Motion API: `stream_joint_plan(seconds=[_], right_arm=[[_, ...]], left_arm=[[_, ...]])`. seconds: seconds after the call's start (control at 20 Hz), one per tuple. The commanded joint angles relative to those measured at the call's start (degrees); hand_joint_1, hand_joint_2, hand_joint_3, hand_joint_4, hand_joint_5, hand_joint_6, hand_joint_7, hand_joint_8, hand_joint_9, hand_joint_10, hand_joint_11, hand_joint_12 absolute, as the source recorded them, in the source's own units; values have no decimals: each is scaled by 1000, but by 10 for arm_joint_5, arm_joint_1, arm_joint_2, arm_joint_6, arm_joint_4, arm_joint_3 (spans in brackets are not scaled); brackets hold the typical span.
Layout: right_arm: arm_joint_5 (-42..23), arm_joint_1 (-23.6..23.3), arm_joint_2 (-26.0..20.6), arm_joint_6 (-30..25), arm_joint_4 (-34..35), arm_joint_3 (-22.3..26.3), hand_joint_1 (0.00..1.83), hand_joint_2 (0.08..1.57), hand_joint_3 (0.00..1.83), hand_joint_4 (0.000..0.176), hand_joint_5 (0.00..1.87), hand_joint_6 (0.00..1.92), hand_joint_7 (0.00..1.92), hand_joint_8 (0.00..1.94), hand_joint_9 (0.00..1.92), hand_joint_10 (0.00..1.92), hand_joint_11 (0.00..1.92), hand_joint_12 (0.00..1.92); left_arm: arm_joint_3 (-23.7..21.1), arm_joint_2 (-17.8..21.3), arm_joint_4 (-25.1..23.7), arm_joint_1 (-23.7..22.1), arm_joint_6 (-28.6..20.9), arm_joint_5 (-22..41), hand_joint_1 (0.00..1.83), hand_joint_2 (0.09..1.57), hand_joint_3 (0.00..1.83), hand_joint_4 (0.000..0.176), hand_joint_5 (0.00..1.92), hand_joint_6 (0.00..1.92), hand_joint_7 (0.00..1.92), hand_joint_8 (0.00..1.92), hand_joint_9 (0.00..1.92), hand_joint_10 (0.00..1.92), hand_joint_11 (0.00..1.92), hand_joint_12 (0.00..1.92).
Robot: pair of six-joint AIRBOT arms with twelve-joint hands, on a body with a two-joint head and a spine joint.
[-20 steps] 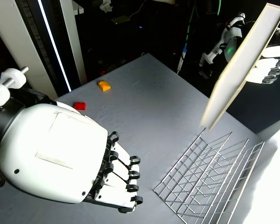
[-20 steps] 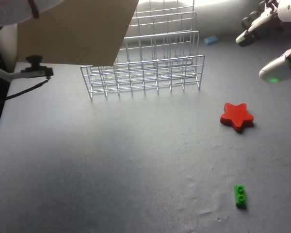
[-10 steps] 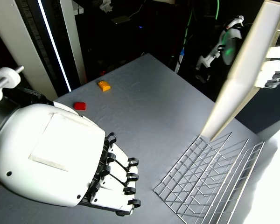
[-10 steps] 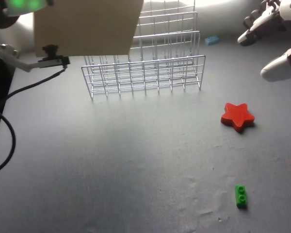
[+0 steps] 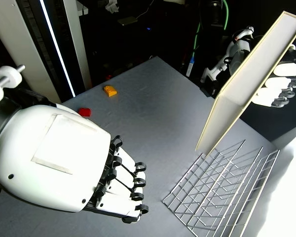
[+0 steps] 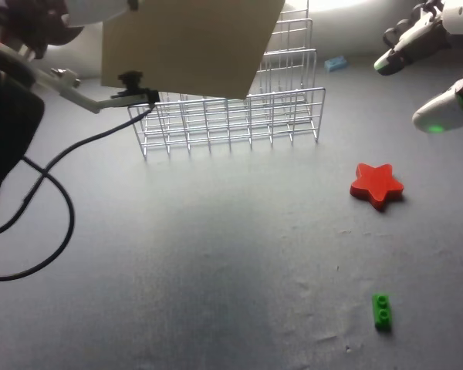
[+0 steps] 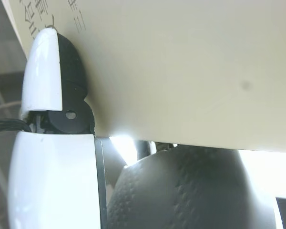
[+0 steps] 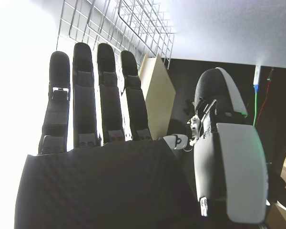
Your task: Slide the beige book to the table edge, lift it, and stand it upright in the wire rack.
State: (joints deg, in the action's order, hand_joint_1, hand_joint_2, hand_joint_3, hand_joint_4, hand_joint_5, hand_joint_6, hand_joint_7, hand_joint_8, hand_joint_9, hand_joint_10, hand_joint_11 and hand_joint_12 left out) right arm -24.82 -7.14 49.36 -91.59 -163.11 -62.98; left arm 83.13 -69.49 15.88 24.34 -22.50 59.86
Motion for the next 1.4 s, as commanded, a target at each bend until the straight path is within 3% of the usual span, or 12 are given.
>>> stream_joint_plan(seconds=[0.0, 0.1, 0.2, 0.5, 0.55, 0.7, 0.9, 1.0, 1.05, 1.15, 1.3, 1.35], right_arm=[[54, -11, -6, -2, 0, 1, 298, 1162, 0, 0, 441, 2, 461, 2, 444, 3, 1, 1075], [56, -11, -6, -3, 0, 1, 272, 1169, 3, 0, 434, 0, 444, 0, 433, 0, 0, 1057], [60, -11, -8, -8, 0, 0, 275, 1165, 0, 0, 427, 0, 446, 3, 444, 5, 5, 1060], [59, -13, -18, -11, -5, 0, 289, 1165, 0, 0, 450, 6, 465, 6, 443, 3, 0, 1070], [59, -14, -19, -11, -8, 0, 291, 1167, 1, 0, 437, 0, 461, 4, 445, 4, 0, 1073], [57, -18, -22, -11, -17, -2, 295, 1163, 0, 0, 450, 5, 465, 4, 449, 5, 1, 1069], [45, -19, -22, -11, -21, -9, 301, 1158, 0, 0, 467, 9, 480, 7, 459, 8, 23, 1091], [42, -17, -25, -13, -21, -10, 292, 1165, 1, 0, 463, 5, 476, 3, 455, 4, 3, 1064], [40, -17, -27, -14, -21, -11, 283, 1164, 1, 0, 466, 6, 483, 6, 464, 7, 22, 1072], [38, -18, -29, -16, -21, -14, 304, 1158, 0, 0, 453, 3, 480, 3, 464, 6, 22, 1070], [35, -16, -30, -30, -21, -24, 323, 1158, 0, 0, 443, 3, 463, 2, 447, 1, 5, 1061], [35, -14, -30, -31, -21, -27, 296, 1165, 2, 0, 432, 1, 457, 0, 438, 0, 0, 1057]], left_arm=[[7, 1, 7, -9, -9, 74, 1483, 1158, 0, 0, 835, 1201, 740, 1197, 822, 1211, 806, 1552], [17, -11, 9, -13, -9, 74, 1476, 1199, 3, 0, 746, 1309, 651, 1283, 727, 1312, 726, 1606], [26, -23, 10, -16, -9, 74, 1483, 1166, 0, 0, 829, 1211, 712, 1229, 804, 1234, 817, 1533], [62, -60, 25, -23, -9, 71, 1483, 1163, 0, 0, 814, 1232, 722, 1217, 810, 1230, 829, 1526], [67, -65, 25, -20, -9, 71, 1474, 1204, 3, 0, 733, 1327, 634, 1283, 713, 1333, 741, 1601], [89, -85, 26, -16, -9, 73, 1482, 1158, 1, 0, 835, 1200, 740, 1178, 803, 1244, 828, 1535], [113, -105, 35, -14, -10, 75, 1480, 1164, 1, 0, 818, 1231, 697, 1229, 781, 1275, 864, 1478], [125, -114, 39, -14, -15, 78, 1482, 1160, 0, 0, 837, 1206, 722, 1201, 783, 1263, 853, 1491], [132, -119, 39, -14, -20, 81, 1474, 1205, 4, 0, 730, 1329, 623, 1291, 698, 1354, 760, 1576], [145, -131, 40, -11, -26, 86, 1482, 1166, 0, 0, 807, 1213, 712, 1237, 788, 1277, 843, 1519], [153, -142, 46, -5, -34, 87, 1480, 1175, 0, 0, 808, 1214, 697, 1263, 767, 1287, 827, 1530], [153, -145, 48, -4, -35, 87, 1474, 1203, 6, 0, 737, 1318, 638, 1295, 696, 1347, 743, 1594]])
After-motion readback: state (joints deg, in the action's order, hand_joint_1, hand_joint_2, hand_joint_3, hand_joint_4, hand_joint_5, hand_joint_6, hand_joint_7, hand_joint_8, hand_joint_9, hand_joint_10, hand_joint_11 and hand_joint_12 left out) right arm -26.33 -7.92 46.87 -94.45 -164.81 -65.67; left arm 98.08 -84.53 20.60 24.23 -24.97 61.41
